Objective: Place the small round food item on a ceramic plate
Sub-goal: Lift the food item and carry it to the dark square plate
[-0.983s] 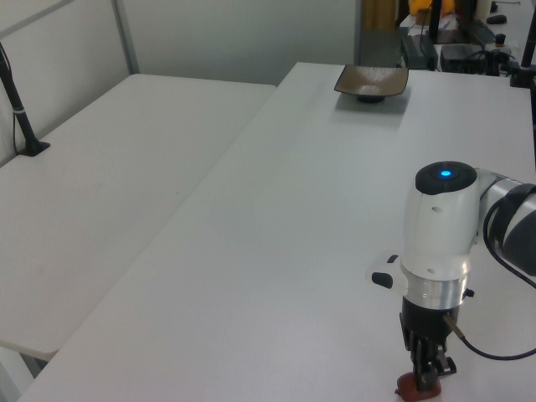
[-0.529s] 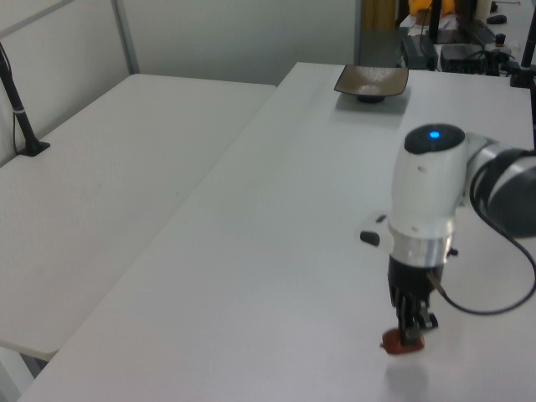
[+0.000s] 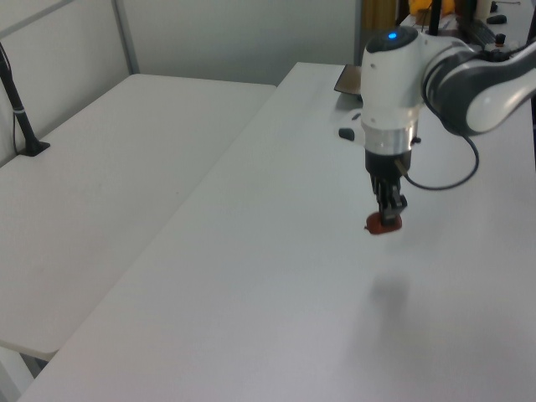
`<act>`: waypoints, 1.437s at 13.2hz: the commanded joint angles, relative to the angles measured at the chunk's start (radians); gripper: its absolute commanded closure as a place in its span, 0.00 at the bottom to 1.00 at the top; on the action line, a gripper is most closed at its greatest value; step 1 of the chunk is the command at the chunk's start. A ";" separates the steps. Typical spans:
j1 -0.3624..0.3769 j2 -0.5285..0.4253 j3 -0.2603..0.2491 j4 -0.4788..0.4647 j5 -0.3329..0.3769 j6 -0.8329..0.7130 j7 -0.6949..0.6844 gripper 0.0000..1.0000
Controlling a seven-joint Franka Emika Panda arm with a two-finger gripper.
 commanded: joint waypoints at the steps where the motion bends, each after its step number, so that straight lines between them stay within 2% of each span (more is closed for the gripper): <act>1: 0.005 -0.045 -0.173 0.014 0.007 -0.036 -0.184 0.86; 4: -0.066 -0.033 -0.285 0.072 0.009 -0.019 -0.293 0.86; 6: -0.069 -0.031 -0.349 0.080 0.012 0.008 -0.333 0.86; 8: -0.098 -0.014 -0.418 0.085 0.015 0.135 -0.335 0.86; 10: -0.150 0.027 -0.455 0.089 0.033 0.269 -0.329 0.86; 11: -0.173 0.048 -0.468 0.106 0.067 0.333 -0.329 0.86; 13: -0.231 0.142 -0.504 0.173 0.145 0.463 -0.324 0.86; 16: -0.323 0.223 -0.541 0.310 0.321 0.522 -0.326 0.86; 17: -0.356 0.233 -0.541 0.324 0.405 0.583 -0.324 0.86; 19: -0.420 0.253 -0.541 0.320 0.659 0.742 -0.300 0.87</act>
